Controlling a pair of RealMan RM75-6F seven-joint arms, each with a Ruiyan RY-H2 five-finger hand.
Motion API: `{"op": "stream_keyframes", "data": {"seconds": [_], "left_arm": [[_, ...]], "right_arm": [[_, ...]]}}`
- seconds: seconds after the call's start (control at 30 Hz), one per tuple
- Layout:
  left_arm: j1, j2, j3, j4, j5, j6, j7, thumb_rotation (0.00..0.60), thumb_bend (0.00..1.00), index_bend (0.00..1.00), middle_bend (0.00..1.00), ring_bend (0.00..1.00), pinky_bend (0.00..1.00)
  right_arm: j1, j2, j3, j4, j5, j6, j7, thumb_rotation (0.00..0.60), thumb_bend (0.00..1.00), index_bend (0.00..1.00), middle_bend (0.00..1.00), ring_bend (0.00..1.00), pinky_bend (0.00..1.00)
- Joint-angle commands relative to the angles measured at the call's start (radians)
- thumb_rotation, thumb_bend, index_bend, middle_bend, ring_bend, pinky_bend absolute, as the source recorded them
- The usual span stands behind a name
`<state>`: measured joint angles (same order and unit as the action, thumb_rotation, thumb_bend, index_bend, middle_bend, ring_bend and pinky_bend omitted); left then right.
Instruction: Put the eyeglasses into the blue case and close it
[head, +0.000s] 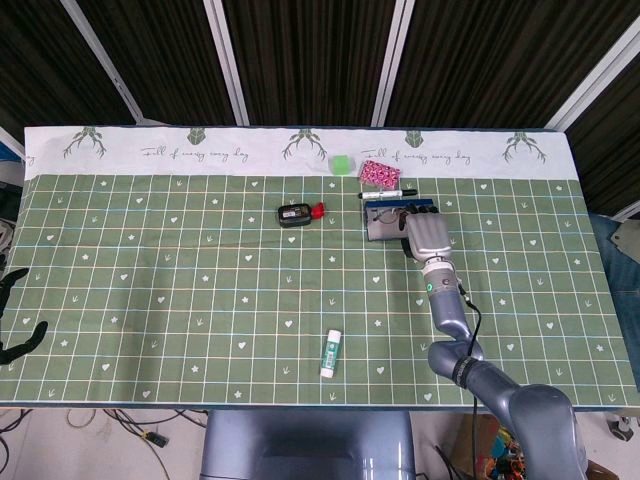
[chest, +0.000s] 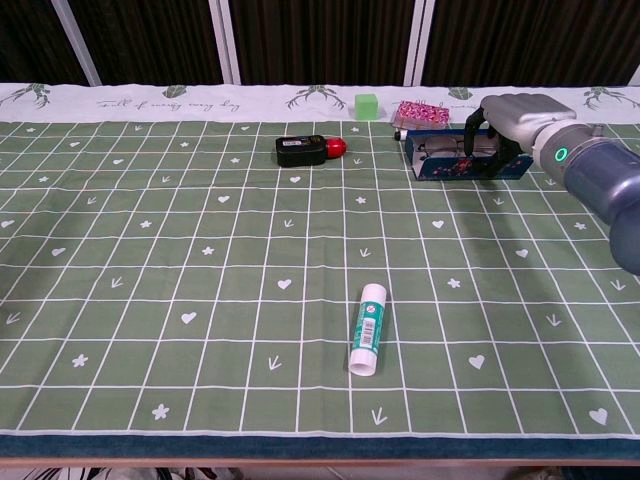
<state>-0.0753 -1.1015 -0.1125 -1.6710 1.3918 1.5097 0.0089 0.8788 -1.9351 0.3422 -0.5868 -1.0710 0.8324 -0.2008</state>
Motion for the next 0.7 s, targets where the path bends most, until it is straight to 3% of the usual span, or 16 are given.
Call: {"op": "stream_keyframes", "data": {"seconds": [0.03, 0.7], "left_arm": [[0.000, 0.000, 0.000, 0.000, 0.000, 0.000, 0.000, 0.600, 0.26, 0.17, 0.00, 0.00, 0.00], [0.000, 0.001, 0.000, -0.001, 0.000, 0.001, -0.002, 0.600, 0.26, 0.17, 0.00, 0.00, 0.00]], "right_arm": [[-0.002, 0.004, 0.003, -0.008, 0.002, 0.000, -0.004, 0.600, 0.45, 0.51, 0.26, 0.29, 0.27], [-0.003, 0.015, 0.014, -0.040, 0.014, -0.021, -0.020, 0.600, 0.51, 0.63, 0.27, 0.29, 0.27]]}}
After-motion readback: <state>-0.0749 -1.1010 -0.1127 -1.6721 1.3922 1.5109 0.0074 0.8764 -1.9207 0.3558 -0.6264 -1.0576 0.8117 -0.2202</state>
